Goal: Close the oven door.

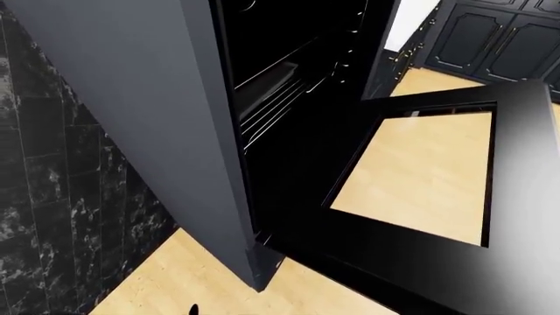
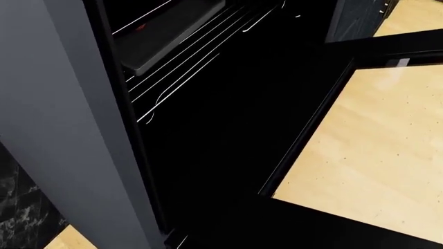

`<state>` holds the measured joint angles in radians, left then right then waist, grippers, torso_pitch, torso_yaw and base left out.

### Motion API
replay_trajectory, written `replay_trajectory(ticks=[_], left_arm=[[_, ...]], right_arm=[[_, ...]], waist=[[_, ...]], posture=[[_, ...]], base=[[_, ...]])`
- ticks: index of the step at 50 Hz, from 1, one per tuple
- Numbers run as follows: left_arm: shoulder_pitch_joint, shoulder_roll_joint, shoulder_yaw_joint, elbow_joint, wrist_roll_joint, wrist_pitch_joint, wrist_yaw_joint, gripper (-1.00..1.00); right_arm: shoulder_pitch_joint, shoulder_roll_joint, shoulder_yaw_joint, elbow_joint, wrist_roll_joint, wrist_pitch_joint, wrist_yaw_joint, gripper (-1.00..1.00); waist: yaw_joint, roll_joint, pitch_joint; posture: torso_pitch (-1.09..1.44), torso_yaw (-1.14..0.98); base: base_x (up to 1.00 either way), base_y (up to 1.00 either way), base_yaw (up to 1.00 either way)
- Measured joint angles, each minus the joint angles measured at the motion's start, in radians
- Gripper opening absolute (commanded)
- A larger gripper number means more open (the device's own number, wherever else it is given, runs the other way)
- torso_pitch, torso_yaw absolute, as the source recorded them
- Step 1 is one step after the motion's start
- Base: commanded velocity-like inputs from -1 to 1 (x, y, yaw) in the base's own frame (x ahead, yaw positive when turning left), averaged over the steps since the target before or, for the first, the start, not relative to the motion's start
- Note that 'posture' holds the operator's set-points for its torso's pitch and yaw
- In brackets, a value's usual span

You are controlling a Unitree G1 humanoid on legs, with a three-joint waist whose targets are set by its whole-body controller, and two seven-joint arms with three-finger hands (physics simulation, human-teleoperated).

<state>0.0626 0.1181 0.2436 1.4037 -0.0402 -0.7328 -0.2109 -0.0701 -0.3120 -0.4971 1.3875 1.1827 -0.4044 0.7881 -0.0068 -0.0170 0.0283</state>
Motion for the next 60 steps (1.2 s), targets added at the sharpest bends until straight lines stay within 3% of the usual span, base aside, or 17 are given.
replay_trajectory(ticks=[15, 22, 26, 31, 37, 45, 60], left_arm=[[-0.002, 0.0, 0.003, 0.0, 0.0, 0.003, -0.004, 1.0], [0.0, -0.001, 0.002, 0.0, 0.0, 0.001, -0.002, 1.0], [0.0, -0.003, 0.001, 0.002, 0.001, 0.002, -0.002, 1.0], [-0.001, 0.0, 0.002, 0.0, 0.0, 0.002, -0.003, 1.0], [0.001, 0.0, 0.002, 0.0, -0.001, 0.001, -0.002, 1.0], [0.001, -0.001, 0.001, 0.001, 0.0, 0.001, -0.003, 1.0], [0.0, -0.001, 0.003, 0.001, -0.002, 0.003, -0.005, 1.0]], right_arm=[[-0.022, -0.044, 0.039, -0.077, 0.051, 0.054, 0.031, 1.0], [-0.013, -0.058, 0.036, -0.169, 0.06, 0.087, 0.002, 1.0], [0.031, -0.043, 0.032, -0.317, 0.057, 0.128, -0.059, 1.0], [0.094, -0.013, 0.002, -0.549, 0.035, 0.198, -0.155, 1.0], [0.159, 0.01, -0.073, -0.791, 0.015, 0.303, -0.26, 1.0], [0.198, 0.047, -0.138, -1.01, -0.028, 0.423, -0.359, 1.0], [0.175, 0.079, -0.173, -1.41, -0.102, 0.589, -0.569, 1.0]], waist=[[-0.002, 0.002, -0.003], [0.001, -0.002, -0.008], [0.002, -0.002, -0.007], [0.005, -0.001, -0.008], [0.007, 0.0, -0.008], [0.006, 0.004, -0.004], [0.005, -0.002, -0.009]], posture=[[0.0, 0.0], [0.0, 0.0], [0.0, 0.0], [0.0, 0.0], [0.0, 0.0], [0.0, 0.0], [0.0, 0.0]], base=[[0.0, 0.0, 0.0], [0.0, 0.0, 0.0], [0.0, 0.0, 0.0], [0.0, 0.0, 0.0], [0.0, 0.0, 0.0], [0.0, 0.0, 0.0], [0.0, 0.0, 0.0]])
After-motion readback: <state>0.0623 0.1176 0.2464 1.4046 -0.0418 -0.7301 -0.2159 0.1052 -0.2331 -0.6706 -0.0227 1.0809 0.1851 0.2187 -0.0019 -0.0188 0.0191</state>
